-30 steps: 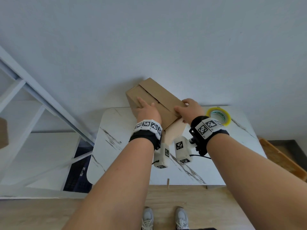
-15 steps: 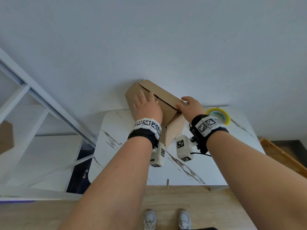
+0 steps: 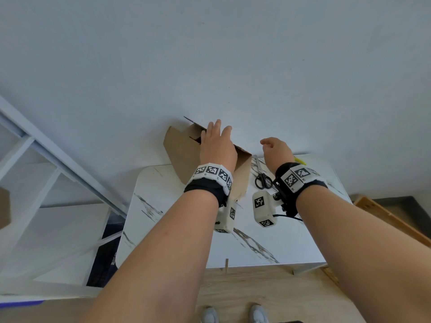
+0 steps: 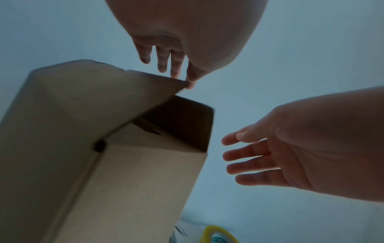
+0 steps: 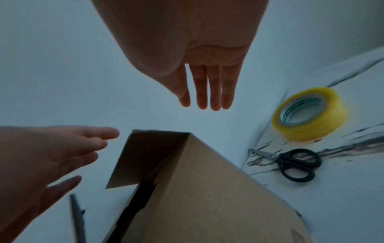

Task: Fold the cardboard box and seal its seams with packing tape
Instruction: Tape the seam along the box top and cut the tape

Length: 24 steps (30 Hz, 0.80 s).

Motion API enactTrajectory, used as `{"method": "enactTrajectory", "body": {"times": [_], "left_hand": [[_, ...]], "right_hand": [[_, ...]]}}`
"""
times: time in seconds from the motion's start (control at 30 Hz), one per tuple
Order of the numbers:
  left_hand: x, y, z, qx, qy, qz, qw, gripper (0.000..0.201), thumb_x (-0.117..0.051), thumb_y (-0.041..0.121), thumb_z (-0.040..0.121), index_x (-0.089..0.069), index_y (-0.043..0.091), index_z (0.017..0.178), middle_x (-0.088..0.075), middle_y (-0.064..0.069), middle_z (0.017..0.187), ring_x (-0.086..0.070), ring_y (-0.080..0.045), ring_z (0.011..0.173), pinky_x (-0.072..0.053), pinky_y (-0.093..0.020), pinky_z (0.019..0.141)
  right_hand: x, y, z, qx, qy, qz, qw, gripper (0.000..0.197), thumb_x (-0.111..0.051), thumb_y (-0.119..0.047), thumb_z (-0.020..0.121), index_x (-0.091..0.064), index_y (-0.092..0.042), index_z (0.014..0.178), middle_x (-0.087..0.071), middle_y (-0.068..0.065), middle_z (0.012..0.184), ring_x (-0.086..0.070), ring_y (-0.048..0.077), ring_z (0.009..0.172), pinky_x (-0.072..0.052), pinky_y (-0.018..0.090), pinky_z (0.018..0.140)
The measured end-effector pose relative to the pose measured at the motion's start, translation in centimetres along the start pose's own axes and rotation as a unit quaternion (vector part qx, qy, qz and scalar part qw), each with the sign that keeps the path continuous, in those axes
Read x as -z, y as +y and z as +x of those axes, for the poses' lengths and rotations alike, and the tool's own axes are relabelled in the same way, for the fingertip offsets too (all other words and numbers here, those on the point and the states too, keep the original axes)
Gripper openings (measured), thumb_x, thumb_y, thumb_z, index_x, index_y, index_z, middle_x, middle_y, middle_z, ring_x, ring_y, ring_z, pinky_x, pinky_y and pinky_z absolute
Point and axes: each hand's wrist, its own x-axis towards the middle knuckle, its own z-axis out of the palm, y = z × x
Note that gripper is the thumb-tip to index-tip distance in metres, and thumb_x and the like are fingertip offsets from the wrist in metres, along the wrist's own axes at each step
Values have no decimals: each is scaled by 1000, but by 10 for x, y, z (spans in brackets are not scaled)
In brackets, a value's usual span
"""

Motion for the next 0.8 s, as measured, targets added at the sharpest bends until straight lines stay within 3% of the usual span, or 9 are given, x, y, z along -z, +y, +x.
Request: {"method": "enactTrajectory", "body": {"times": [0.1,0.23,0.3,0.57,0.67,0.8], "left_hand": [[-7,24,4,-46,-19,5,999,48,-34,7,98,-35,15,145,-15,-7,159,-6,-25,148,-7,-38,121],[-24,57,7,-100,-53,10,994,50,-37,4,96,-32,14,145,-13,-7,159,-4,-26,148,-8,-36,122],[-36,73,8,-113,-67,4,991,51,-37,2,96,-32,14,145,-13,-7,160,-4,-25,149,-10,-35,121],[-89,101,15,-100,-172,13,980,57,-36,-4,92,-29,11,147,-10,-6,160,-4,-22,149,-17,-34,120],[-108,101,16,-87,-191,28,977,59,-38,-6,89,-31,11,145,-10,-5,160,-6,-21,149,-22,-35,118],[-130,94,19,-77,-222,45,971,59,-41,-6,89,-32,10,145,-10,-5,160,-6,-20,149,-25,-35,117]], "right_hand": [[16,20,5,-33,1,-5,999,40,-36,-6,94,-58,-16,126,-63,10,123,-55,24,89,-39,26,75],[43,55,13,-92,5,-5,996,43,-37,0,93,-58,-14,128,-60,10,129,-58,28,113,-43,28,86],[54,73,18,-110,9,-16,994,44,-38,0,92,-58,-14,129,-60,12,129,-57,30,115,-43,30,86],[63,123,45,-125,-33,-87,988,43,-46,-6,90,-55,-19,130,-63,7,124,-60,25,98,-45,29,77],[55,138,55,-119,-59,-130,983,48,-45,-5,90,-52,-20,135,-60,9,129,-60,27,106,-43,28,77],[40,151,66,-105,-118,-200,967,54,-43,-6,93,-41,-22,145,-51,5,142,-56,27,119,-47,32,90]]}}
